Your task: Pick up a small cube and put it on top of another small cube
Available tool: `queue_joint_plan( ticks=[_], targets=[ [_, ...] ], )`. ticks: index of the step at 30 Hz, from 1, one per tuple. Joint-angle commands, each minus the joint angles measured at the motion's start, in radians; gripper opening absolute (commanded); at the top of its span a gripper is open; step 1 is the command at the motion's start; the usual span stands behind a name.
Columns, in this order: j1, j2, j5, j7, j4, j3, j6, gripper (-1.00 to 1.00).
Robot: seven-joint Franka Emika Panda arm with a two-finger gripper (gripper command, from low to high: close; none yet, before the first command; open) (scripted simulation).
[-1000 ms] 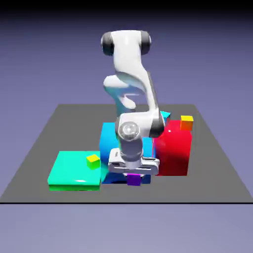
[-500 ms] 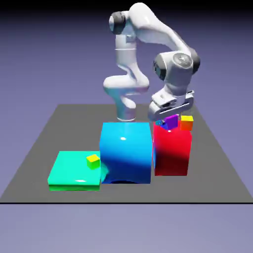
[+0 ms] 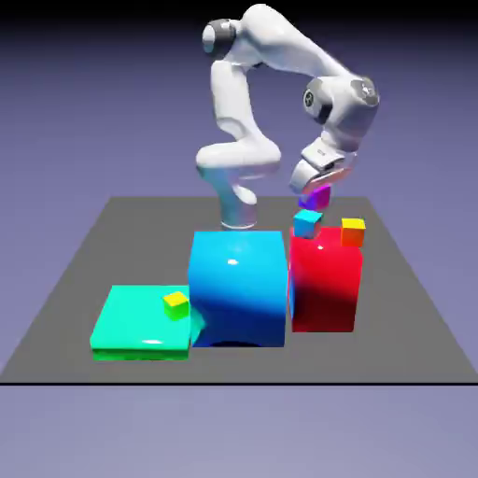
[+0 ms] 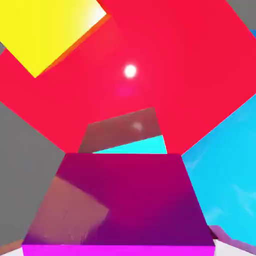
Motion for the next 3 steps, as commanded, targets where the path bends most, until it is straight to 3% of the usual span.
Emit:
queue_joint_plan(
  ticks=[1,3],
  targets=[
    [0.000,0.000,-0.002,0.000,0.000,0.000,0.000,1.00],
    [-0.001,0.003,-0.005,0.000,0.036,-0.001,-0.033,1.00]
  ],
)
